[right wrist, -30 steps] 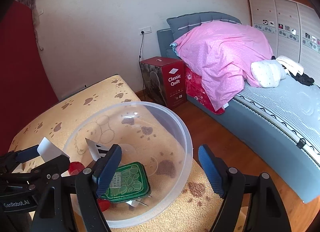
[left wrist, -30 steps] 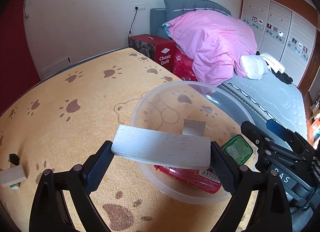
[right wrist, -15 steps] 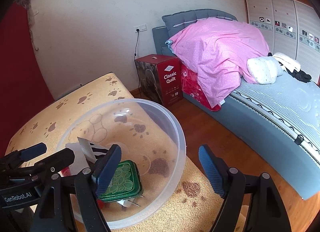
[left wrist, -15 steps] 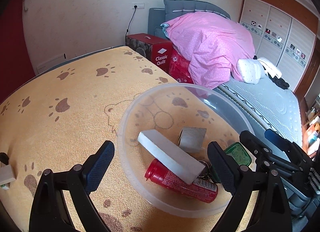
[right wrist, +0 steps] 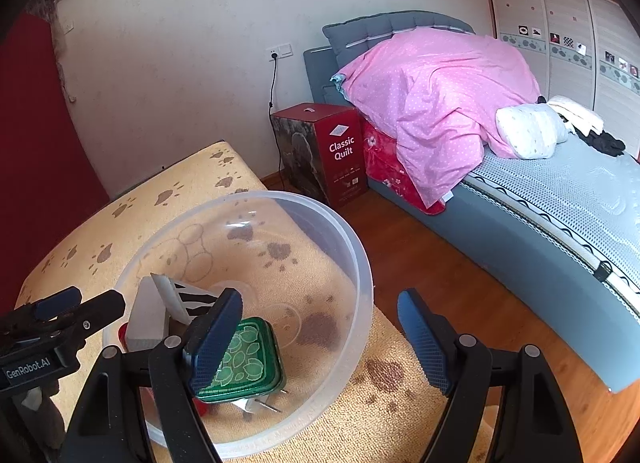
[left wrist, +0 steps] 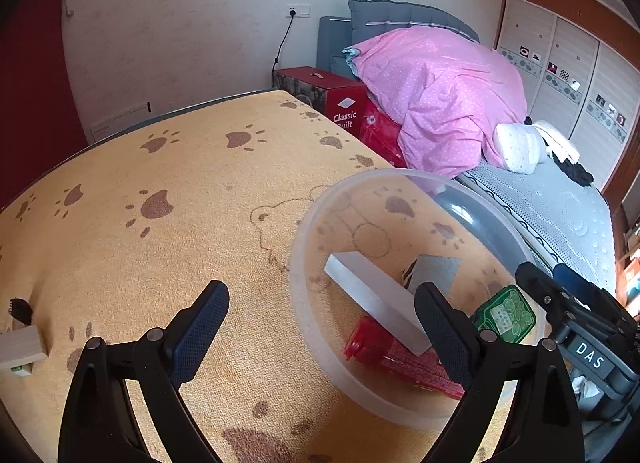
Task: Organize rigid objects
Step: 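Withdraw both grippers from the bowl toward the wooden block and gold ring, then grasp the light wooden block with the right gripper while the left gripper grasps the gold ring, then lower the wooden block into the bowl and open the right gripper while the left gripper carries the gold ring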
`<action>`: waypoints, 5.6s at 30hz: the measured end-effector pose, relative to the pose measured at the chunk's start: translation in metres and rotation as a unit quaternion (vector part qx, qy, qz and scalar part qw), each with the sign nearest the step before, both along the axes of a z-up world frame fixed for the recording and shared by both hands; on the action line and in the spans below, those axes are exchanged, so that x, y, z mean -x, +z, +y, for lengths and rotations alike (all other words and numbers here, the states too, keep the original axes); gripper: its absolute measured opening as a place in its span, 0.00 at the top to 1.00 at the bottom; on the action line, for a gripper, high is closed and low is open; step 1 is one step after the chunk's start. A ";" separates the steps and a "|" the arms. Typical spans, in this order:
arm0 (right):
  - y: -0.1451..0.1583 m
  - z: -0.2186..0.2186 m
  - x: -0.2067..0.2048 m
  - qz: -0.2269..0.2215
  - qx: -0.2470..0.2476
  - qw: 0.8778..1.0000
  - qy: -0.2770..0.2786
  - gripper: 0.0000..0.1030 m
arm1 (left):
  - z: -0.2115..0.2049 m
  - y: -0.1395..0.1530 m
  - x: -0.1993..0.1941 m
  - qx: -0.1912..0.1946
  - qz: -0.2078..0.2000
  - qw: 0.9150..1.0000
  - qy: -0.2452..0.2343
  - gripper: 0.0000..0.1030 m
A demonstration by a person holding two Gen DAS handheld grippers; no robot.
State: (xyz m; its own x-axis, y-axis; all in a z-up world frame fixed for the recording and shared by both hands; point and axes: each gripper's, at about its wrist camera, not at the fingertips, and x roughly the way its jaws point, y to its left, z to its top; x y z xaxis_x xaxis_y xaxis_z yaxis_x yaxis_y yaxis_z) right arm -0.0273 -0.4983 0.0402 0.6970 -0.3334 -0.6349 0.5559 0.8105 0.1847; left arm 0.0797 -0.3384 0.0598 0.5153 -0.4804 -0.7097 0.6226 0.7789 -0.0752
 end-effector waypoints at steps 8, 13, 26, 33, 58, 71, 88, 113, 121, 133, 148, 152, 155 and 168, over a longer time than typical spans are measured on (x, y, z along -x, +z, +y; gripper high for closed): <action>0.011 0.012 0.004 -0.003 -0.003 1.000 0.003 0.18 | 0.023 0.010 0.001 -0.009 -0.035 0.999 0.012 0.08; 0.022 0.032 0.004 -0.013 0.008 1.000 0.011 0.17 | 0.055 0.017 -0.003 -0.001 -0.043 0.999 0.030 0.08; 0.032 0.104 -0.028 -0.020 -0.043 0.994 0.102 0.12 | 0.172 0.030 -0.010 0.017 -0.063 0.990 0.123 0.08; 0.030 0.145 -0.045 -0.014 -0.101 0.981 0.167 0.11 | 0.233 0.033 -0.017 0.028 -0.080 0.981 0.175 0.08; 0.014 0.293 -0.145 0.067 -0.143 0.914 0.373 0.10 | 0.387 0.002 -0.054 0.073 -0.037 0.922 0.378 0.08; -0.004 0.337 -0.189 0.085 -0.153 0.889 0.424 0.08 | 0.423 -0.014 -0.062 0.104 -0.005 0.899 0.424 0.08; -0.021 0.355 -0.212 0.104 -0.093 0.893 0.429 0.02 | 0.422 -0.018 -0.064 0.102 0.001 0.903 0.417 0.08; -0.012 0.304 -0.149 0.077 -0.059 0.929 0.358 0.08 | 0.364 -0.038 -0.078 0.066 0.008 0.946 0.318 0.23; -0.012 0.290 -0.134 0.071 -0.068 0.933 0.345 0.08 | 0.364 -0.045 -0.094 0.082 0.036 0.945 0.315 0.35; -0.010 0.285 -0.123 0.065 -0.070 0.937 0.337 0.08 | 0.356 -0.040 -0.086 0.108 0.026 0.959 0.262 0.64; 0.004 0.255 -0.090 0.045 -0.066 0.951 0.297 0.08 | 0.324 -0.024 -0.054 0.099 -0.008 0.973 0.210 0.64; 0.005 0.242 -0.081 0.043 -0.068 0.956 0.281 0.08 | 0.316 -0.021 -0.047 0.096 -0.013 0.976 0.197 0.64; 0.005 0.232 -0.075 0.043 -0.068 0.960 0.267 0.08 | 0.309 -0.020 -0.044 0.093 -0.015 0.978 0.188 0.64; 0.015 0.174 -0.044 0.020 -0.059 0.978 0.199 0.08 | 0.282 -0.020 -0.032 0.067 -0.016 0.985 0.161 0.64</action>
